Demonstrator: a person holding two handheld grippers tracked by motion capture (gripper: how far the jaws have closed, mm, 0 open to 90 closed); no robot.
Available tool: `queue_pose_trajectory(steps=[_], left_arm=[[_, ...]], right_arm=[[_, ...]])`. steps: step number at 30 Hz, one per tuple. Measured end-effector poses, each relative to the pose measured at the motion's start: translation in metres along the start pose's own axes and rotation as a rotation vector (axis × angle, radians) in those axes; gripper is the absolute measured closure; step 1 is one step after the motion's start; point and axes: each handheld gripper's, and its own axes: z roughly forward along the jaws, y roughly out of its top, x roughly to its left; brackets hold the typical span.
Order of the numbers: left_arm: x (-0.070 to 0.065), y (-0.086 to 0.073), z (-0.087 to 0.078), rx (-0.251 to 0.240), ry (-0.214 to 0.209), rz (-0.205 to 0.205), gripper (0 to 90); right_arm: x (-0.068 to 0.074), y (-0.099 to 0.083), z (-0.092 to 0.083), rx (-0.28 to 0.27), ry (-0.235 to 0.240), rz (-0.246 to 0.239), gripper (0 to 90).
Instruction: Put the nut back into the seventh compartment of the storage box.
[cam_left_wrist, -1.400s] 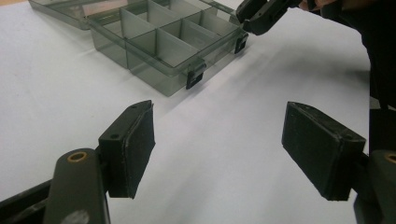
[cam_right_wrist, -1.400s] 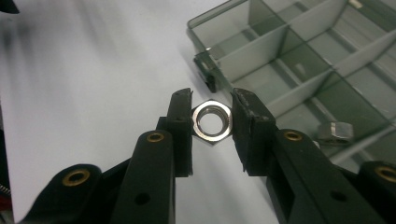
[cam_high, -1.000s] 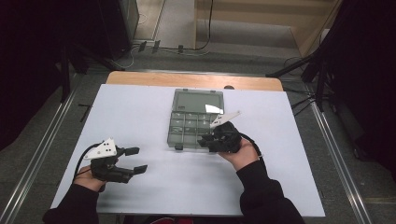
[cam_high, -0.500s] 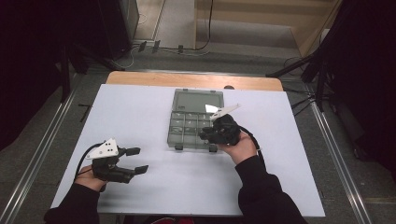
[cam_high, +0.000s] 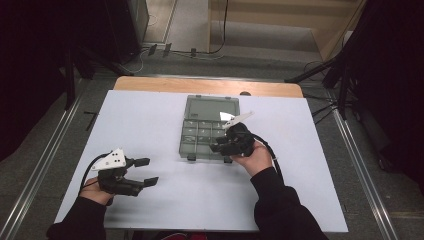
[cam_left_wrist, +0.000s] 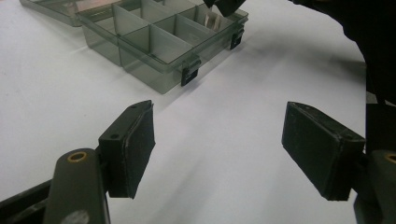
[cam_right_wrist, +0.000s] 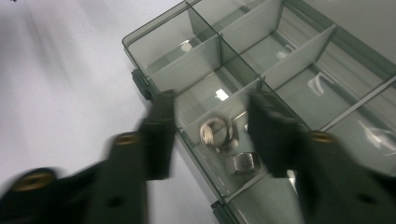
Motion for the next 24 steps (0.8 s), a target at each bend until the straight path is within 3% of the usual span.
queue_pose_trajectory(steps=[2,3,15,24], left_arm=[[0.000,0.000,0.000,0.002,0.001,0.001,25.9],[0.000,0.000,0.000,0.002,0.001,0.002,25.9],[-0.001,0.001,-0.001,-0.002,0.002,0.004,25.9],[-0.001,0.001,-0.001,-0.002,0.004,0.006,25.9]], right_arm=[[0.003,0.000,-0.001,-0.004,-0.034,-0.023,42.1],[0.003,0.000,-0.001,-0.007,-0.026,-0.022,39.2],[0.003,-0.005,-0.011,-0.064,0.026,-0.005,35.0],[0.009,-0.019,-0.021,-0.102,0.065,-0.022,28.1]])
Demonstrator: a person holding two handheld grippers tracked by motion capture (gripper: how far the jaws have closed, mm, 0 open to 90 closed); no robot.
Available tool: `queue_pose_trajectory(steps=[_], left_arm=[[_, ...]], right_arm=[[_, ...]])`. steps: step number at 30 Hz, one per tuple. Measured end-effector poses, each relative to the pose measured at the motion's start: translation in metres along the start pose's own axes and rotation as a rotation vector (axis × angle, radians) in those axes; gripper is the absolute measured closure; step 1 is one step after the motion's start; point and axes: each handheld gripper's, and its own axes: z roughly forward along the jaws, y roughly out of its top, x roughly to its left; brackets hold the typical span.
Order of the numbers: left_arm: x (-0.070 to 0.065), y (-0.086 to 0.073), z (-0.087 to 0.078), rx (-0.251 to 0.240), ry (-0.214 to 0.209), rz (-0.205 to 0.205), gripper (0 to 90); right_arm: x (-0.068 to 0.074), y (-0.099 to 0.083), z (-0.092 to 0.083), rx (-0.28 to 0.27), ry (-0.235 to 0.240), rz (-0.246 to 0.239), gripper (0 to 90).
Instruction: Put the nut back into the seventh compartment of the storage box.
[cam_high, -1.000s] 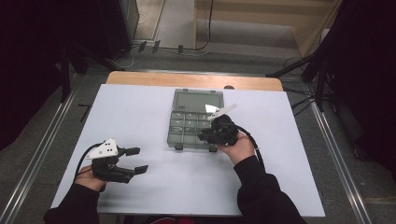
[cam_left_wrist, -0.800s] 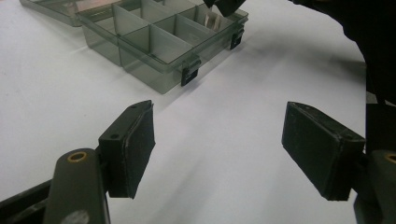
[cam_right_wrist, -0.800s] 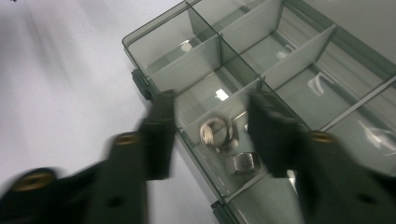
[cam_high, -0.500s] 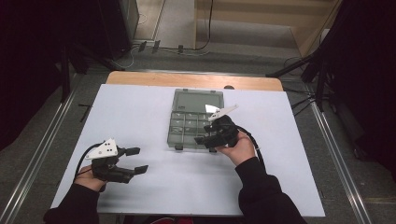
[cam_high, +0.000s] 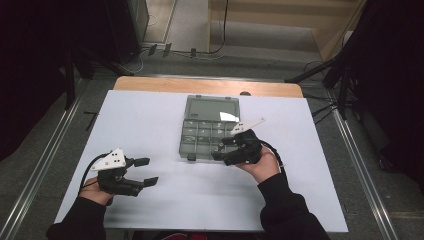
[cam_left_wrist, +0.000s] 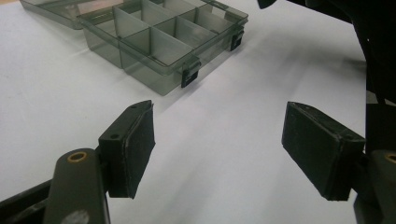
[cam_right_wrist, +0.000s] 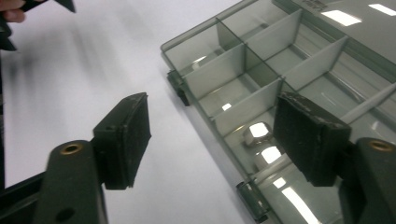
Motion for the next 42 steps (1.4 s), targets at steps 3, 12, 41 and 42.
queue_pose_trajectory(steps=[3,12,41,42], left_arm=[[0.000,0.000,0.000,-0.001,0.000,0.000,25.9],[0.000,0.000,-0.001,0.007,0.002,0.002,25.9],[0.000,-0.001,0.000,0.020,0.006,0.003,25.9],[0.000,-0.001,0.000,0.017,0.003,0.003,25.9]], right_arm=[[0.004,-0.003,-0.001,-0.006,0.013,-0.009,22.4],[0.018,-0.011,-0.008,0.023,0.007,-0.067,21.7],[0.018,-0.054,-0.043,0.030,-0.046,-0.045,20.7],[0.017,-0.056,-0.045,0.027,-0.048,-0.050,20.8]])
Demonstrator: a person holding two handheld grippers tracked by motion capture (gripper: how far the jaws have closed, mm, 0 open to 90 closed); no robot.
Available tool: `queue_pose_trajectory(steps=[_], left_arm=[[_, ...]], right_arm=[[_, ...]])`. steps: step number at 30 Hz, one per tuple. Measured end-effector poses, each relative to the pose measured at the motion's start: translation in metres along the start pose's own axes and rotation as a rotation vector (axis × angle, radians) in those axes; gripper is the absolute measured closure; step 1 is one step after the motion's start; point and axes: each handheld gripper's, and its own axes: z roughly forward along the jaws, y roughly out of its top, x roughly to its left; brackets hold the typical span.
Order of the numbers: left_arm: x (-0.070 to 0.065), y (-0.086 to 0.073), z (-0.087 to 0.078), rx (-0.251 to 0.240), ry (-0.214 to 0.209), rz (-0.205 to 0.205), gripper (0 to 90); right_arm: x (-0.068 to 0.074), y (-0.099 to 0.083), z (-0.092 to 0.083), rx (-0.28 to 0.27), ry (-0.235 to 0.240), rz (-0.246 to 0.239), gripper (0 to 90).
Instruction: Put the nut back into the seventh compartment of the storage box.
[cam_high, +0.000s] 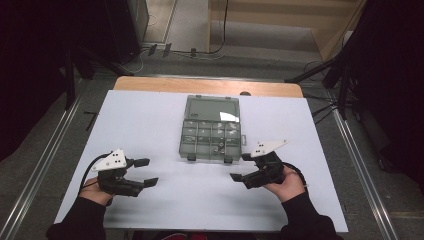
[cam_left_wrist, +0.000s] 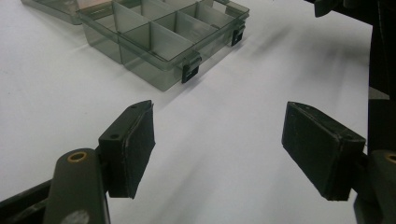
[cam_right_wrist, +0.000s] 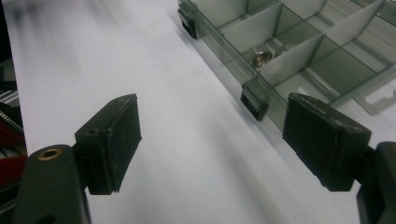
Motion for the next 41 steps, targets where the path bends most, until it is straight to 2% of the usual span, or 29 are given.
queue_pose_trajectory(steps=[12,21,26,33,37,41], left_arm=[[0.000,0.000,0.001,0.003,0.003,-0.002,25.9],[0.000,0.000,0.001,0.001,0.003,-0.002,25.9],[0.000,0.000,0.001,0.000,0.001,-0.003,25.9],[0.000,0.000,0.002,0.009,-0.001,-0.003,25.9],[0.001,-0.001,0.002,0.041,0.016,-0.012,25.9],[0.001,-0.002,0.004,0.039,0.016,-0.017,25.9]], right_arm=[[-0.003,-0.026,-0.019,0.008,-0.024,0.031,20.8],[-0.007,-0.042,-0.025,-0.013,-0.008,0.037,20.8],[-0.009,-0.044,-0.026,-0.036,0.011,0.039,20.8],[-0.008,-0.044,-0.025,-0.027,0.008,0.041,20.8],[-0.009,-0.044,-0.025,-0.031,0.005,0.042,20.5],[-0.010,-0.044,-0.025,-0.028,0.002,0.039,20.1]])
